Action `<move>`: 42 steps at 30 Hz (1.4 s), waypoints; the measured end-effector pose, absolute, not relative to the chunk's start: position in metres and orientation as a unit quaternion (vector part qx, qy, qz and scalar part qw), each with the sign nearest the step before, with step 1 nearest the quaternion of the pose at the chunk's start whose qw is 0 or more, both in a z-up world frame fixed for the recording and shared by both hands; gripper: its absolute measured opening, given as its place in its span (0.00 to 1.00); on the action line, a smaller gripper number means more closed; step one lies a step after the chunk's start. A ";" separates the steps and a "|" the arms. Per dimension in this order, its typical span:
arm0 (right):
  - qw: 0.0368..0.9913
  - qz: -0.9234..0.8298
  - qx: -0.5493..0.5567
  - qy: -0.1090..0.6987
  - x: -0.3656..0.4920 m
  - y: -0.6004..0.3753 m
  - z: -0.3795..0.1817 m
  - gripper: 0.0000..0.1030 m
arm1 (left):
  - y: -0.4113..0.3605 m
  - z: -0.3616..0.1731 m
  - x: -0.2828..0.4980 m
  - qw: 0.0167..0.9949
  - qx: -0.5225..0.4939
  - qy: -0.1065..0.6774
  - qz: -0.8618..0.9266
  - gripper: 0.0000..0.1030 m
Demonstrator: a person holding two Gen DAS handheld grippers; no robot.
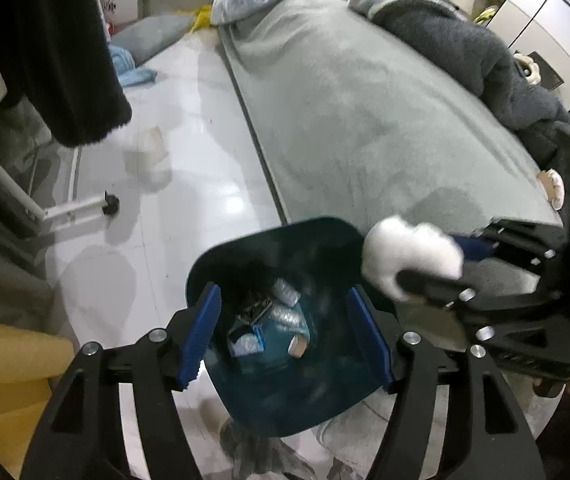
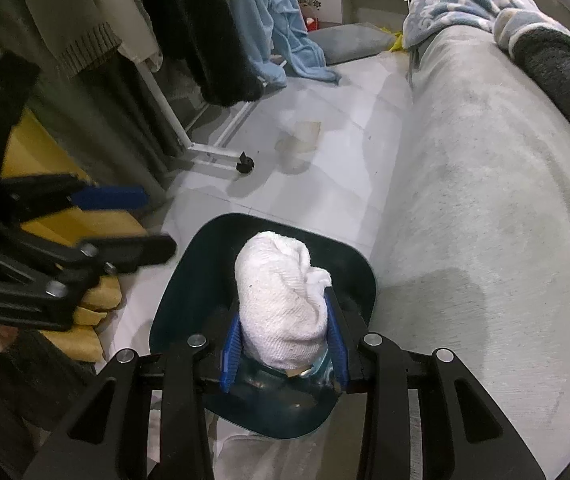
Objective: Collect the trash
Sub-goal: 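Open both tools above the teal bin to drop the items, then move both tools back over the bed toward the tape core and white cloth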
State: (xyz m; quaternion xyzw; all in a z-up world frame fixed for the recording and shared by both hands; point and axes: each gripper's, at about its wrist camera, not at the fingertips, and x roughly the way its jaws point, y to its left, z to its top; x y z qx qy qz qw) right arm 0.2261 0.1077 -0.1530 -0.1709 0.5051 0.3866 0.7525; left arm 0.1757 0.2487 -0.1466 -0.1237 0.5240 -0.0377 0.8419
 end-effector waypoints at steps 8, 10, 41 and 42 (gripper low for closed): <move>0.745 0.384 -0.179 0.515 0.223 0.112 -0.165 0.37 | 0.250 -0.121 0.173 0.871 -0.117 0.475 -0.041 0.67; 0.743 0.384 -0.181 0.517 0.222 0.114 -0.168 0.37 | 0.251 -0.113 0.172 0.879 -0.115 0.461 -0.042 0.67; 0.779 0.367 -0.148 0.486 0.234 0.074 -0.114 0.77 | 0.203 -0.021 0.180 0.936 -0.121 0.318 -0.086 0.73; 0.785 0.361 -0.145 0.483 0.238 0.064 -0.111 0.77 | 0.197 -0.018 0.182 0.937 -0.122 0.314 -0.089 0.76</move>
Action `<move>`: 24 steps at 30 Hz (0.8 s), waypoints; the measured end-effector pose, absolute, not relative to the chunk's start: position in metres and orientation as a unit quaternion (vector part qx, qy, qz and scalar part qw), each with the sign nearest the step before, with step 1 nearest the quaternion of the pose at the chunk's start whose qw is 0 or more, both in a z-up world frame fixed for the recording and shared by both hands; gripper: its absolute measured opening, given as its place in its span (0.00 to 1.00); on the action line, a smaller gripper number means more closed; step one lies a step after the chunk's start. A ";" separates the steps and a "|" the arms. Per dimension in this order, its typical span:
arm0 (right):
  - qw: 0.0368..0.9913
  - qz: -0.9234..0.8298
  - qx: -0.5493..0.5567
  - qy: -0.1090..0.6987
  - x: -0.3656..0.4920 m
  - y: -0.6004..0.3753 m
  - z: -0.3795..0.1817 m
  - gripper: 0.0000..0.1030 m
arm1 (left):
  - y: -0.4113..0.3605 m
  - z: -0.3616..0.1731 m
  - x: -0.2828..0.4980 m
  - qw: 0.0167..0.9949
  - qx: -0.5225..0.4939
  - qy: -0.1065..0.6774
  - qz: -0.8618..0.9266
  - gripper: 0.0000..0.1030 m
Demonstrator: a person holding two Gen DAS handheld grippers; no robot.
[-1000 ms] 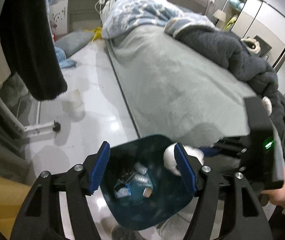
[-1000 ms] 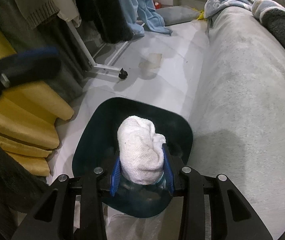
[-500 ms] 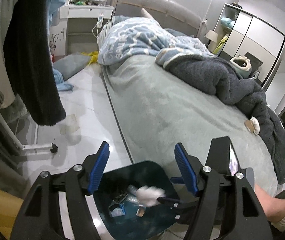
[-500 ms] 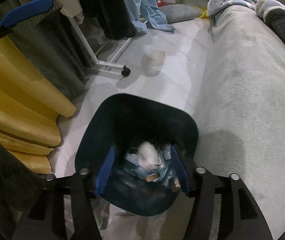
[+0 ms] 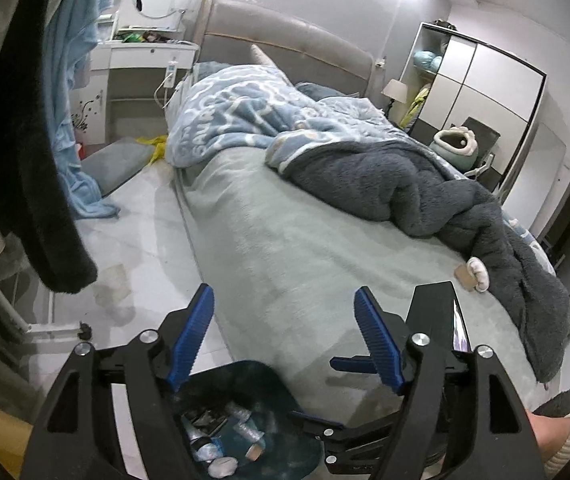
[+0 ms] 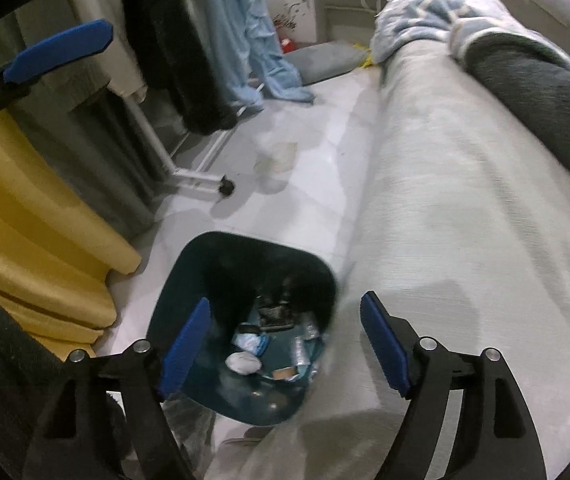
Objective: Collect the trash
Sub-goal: 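Move both tools back over the bed toward the tape core and white cloth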
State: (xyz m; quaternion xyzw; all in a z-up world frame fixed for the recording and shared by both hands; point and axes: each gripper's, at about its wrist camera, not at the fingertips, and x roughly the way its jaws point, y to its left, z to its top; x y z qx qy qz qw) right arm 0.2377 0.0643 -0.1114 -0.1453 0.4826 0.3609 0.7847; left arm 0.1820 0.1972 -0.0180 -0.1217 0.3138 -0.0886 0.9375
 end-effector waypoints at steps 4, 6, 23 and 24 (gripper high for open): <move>0.804 0.341 -0.128 0.470 0.246 0.034 -0.097 0.80 | 0.173 -0.009 0.188 0.940 -0.116 0.304 -0.100 0.79; 0.814 0.330 -0.121 0.463 0.251 0.019 -0.089 0.81 | 0.163 -0.007 0.191 0.942 -0.109 0.300 -0.105 0.81; 0.877 0.231 -0.087 0.412 0.266 -0.114 -0.045 0.84 | 0.071 -0.007 0.218 0.935 -0.081 0.301 -0.169 0.88; 0.879 0.228 -0.086 0.409 0.264 -0.120 -0.043 0.84 | 0.068 -0.007 0.218 0.935 -0.080 0.302 -0.170 0.88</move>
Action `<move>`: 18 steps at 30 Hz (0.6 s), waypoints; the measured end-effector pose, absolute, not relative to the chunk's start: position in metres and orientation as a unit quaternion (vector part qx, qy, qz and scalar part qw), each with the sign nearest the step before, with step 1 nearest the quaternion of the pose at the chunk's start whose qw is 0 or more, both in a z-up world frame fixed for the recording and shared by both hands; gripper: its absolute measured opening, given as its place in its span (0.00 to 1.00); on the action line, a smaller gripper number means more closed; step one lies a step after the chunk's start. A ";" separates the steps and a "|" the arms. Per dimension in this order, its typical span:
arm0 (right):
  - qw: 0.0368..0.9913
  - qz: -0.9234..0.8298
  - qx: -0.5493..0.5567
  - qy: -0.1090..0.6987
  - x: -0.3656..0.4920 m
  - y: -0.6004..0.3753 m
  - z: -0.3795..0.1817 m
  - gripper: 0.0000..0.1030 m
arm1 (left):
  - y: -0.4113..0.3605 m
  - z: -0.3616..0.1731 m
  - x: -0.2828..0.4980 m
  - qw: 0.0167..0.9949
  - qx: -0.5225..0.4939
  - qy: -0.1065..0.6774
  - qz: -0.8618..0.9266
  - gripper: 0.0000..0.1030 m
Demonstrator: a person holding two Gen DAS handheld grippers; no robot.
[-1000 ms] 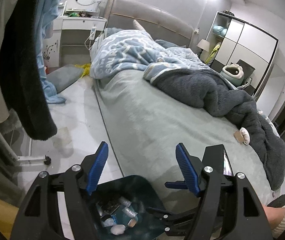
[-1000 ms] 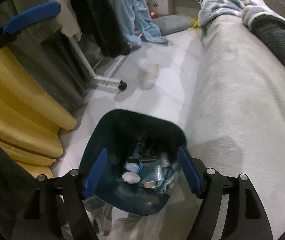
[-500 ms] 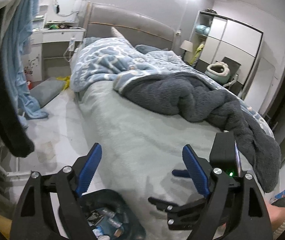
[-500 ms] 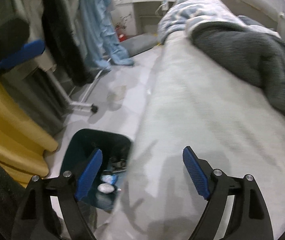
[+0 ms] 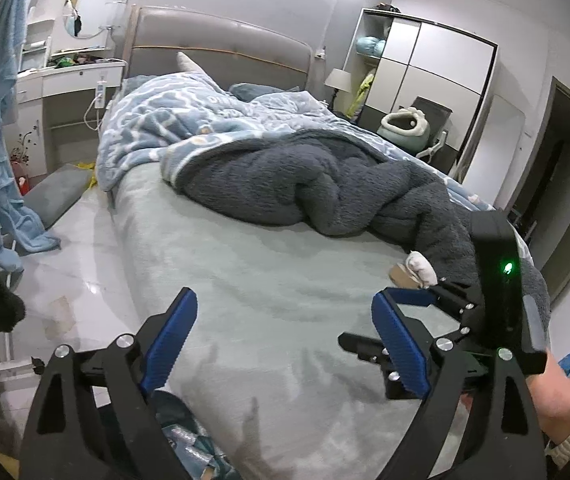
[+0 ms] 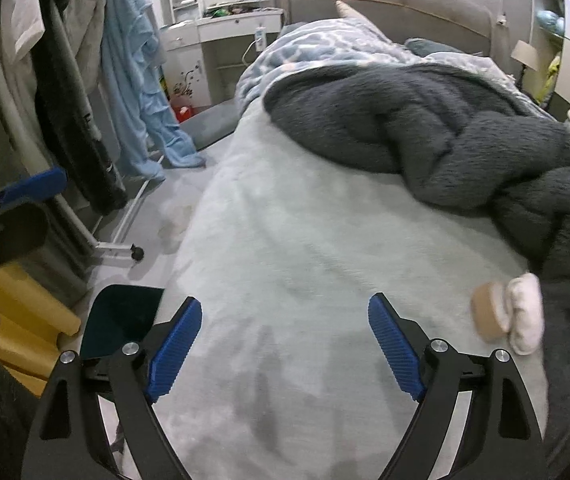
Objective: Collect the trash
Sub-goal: 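Move both tools back over the bed toward the tape core and white cloth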
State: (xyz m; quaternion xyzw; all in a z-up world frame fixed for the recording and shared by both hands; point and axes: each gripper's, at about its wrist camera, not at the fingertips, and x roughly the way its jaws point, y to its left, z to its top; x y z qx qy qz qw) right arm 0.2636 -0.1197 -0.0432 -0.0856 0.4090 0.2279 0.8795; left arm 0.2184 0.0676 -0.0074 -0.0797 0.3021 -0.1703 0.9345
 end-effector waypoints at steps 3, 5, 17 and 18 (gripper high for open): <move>0.885 0.221 -0.081 0.402 0.262 -0.131 -0.037 0.84 | 0.054 -0.008 0.221 0.932 -0.075 0.307 -0.180 0.88; 0.888 0.215 -0.076 0.399 0.268 -0.143 -0.031 0.84 | 0.044 -0.008 0.224 0.929 -0.064 0.313 -0.184 0.88; 0.904 0.186 -0.055 0.380 0.300 -0.234 -0.020 0.85 | -0.013 -0.024 0.255 0.916 -0.007 0.326 -0.235 0.88; 0.905 0.183 -0.052 0.381 0.302 -0.239 -0.021 0.85 | -0.016 -0.026 0.258 0.915 -0.003 0.327 -0.237 0.88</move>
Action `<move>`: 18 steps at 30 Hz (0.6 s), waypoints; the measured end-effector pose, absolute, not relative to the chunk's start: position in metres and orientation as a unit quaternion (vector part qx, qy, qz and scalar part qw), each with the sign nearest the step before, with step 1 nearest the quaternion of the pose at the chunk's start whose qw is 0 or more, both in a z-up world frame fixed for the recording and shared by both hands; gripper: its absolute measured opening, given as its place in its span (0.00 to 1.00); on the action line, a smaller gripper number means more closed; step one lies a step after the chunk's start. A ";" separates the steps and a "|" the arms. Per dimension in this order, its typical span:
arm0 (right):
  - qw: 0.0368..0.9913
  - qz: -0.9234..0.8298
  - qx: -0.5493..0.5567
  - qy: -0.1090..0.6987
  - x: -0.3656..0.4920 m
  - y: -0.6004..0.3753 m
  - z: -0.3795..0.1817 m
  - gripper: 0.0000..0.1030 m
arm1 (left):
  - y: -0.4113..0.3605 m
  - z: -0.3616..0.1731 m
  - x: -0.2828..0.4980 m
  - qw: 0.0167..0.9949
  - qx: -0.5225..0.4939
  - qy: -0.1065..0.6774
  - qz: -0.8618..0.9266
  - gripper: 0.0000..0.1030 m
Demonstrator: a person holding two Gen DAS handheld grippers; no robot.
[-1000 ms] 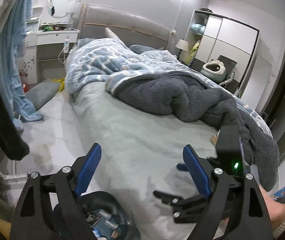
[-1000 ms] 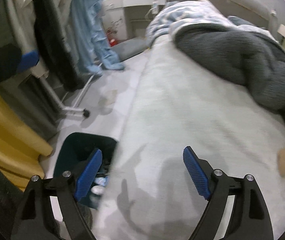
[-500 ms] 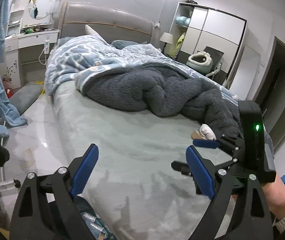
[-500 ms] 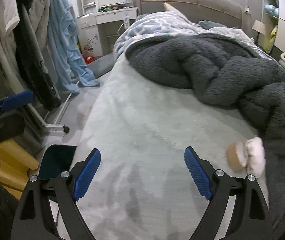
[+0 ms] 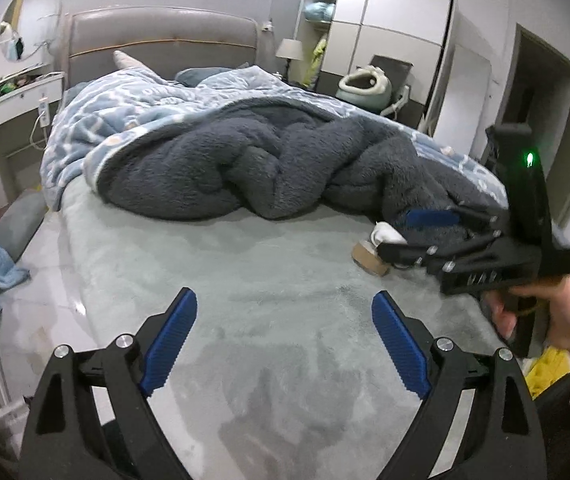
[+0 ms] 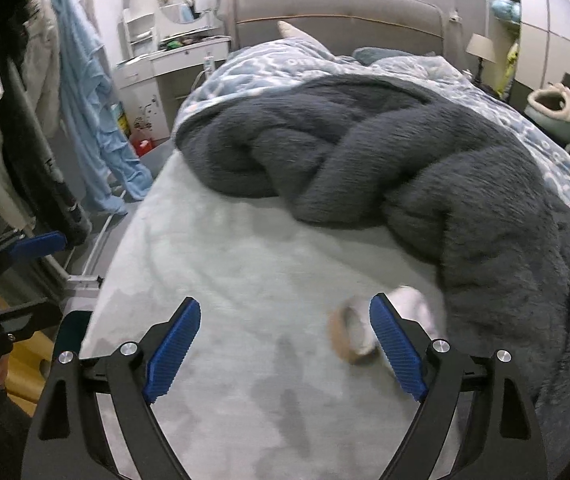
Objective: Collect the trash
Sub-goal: 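Move both tools back over the bed toward the tape core and white cloth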
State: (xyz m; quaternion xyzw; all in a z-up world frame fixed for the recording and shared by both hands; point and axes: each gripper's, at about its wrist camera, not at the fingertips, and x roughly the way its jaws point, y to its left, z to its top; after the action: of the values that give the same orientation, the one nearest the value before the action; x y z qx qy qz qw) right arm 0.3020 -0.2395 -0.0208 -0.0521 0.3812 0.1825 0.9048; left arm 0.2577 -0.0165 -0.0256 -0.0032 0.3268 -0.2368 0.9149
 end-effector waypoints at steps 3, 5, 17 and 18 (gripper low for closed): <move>0.904 0.175 -0.042 0.389 0.311 -0.258 -0.026 0.85 | -0.026 -0.031 0.269 0.911 -0.007 0.332 -0.246 0.88; 0.902 0.169 -0.038 0.395 0.317 -0.267 -0.031 0.85 | -0.034 -0.034 0.277 0.908 -0.008 0.335 -0.253 0.87; 0.892 0.148 -0.002 0.427 0.341 -0.305 -0.068 0.85 | -0.085 -0.066 0.311 0.880 -0.002 0.344 -0.328 0.84; 0.892 0.147 -0.001 0.428 0.342 -0.306 -0.069 0.85 | -0.089 -0.069 0.312 0.878 0.000 0.345 -0.332 0.84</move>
State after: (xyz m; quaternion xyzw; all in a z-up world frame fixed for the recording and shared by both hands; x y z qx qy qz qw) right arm 0.3420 -0.3061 -0.0694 -0.0007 0.4281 0.1468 0.8917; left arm 0.3122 -0.0886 -0.0685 0.0003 0.3450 -0.3319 0.8780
